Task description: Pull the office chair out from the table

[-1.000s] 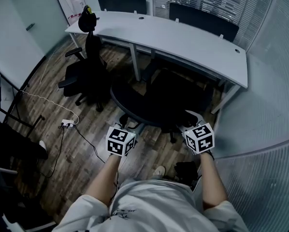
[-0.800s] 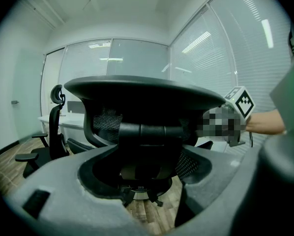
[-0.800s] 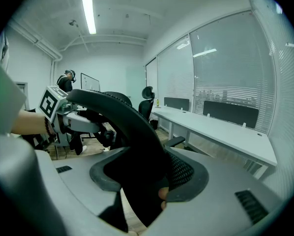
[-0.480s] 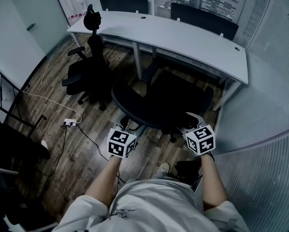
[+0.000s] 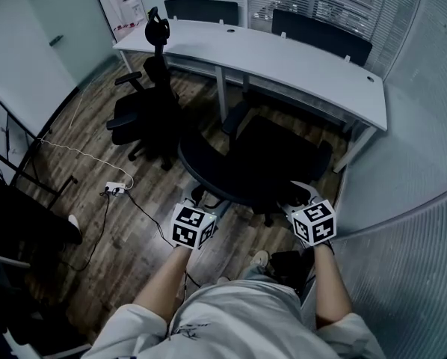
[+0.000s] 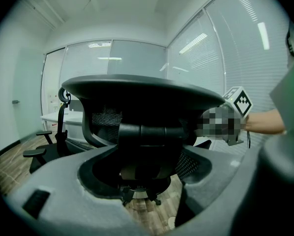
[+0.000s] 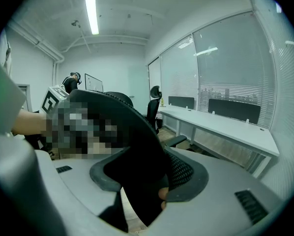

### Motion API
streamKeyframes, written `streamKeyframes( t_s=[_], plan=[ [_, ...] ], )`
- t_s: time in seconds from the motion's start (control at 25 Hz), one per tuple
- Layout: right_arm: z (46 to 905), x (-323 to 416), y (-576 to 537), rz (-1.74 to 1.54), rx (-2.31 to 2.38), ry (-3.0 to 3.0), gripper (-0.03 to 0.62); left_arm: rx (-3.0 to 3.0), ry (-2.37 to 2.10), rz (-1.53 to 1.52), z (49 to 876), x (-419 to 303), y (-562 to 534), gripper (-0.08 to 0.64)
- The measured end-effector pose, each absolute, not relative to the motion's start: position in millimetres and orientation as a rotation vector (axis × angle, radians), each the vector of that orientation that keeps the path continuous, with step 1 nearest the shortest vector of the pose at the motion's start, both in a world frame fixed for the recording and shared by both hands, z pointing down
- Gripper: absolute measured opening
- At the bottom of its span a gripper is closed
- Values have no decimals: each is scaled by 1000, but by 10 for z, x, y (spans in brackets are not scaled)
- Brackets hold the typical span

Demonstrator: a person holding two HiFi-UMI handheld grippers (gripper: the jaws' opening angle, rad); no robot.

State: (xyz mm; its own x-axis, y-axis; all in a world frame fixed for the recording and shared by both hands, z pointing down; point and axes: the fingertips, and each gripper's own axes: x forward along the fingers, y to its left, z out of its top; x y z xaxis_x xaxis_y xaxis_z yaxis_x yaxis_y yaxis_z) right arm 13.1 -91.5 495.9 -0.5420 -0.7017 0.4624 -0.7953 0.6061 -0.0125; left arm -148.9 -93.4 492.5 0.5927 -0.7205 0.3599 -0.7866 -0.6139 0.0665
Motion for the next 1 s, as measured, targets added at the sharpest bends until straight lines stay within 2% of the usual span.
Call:
streamKeyframes(
  t_s=[1.0],
  plan=[
    [4929,-352,17,273,1241,-2392,199,2638,-1218,436,4928,-1963,5,321]
  ],
)
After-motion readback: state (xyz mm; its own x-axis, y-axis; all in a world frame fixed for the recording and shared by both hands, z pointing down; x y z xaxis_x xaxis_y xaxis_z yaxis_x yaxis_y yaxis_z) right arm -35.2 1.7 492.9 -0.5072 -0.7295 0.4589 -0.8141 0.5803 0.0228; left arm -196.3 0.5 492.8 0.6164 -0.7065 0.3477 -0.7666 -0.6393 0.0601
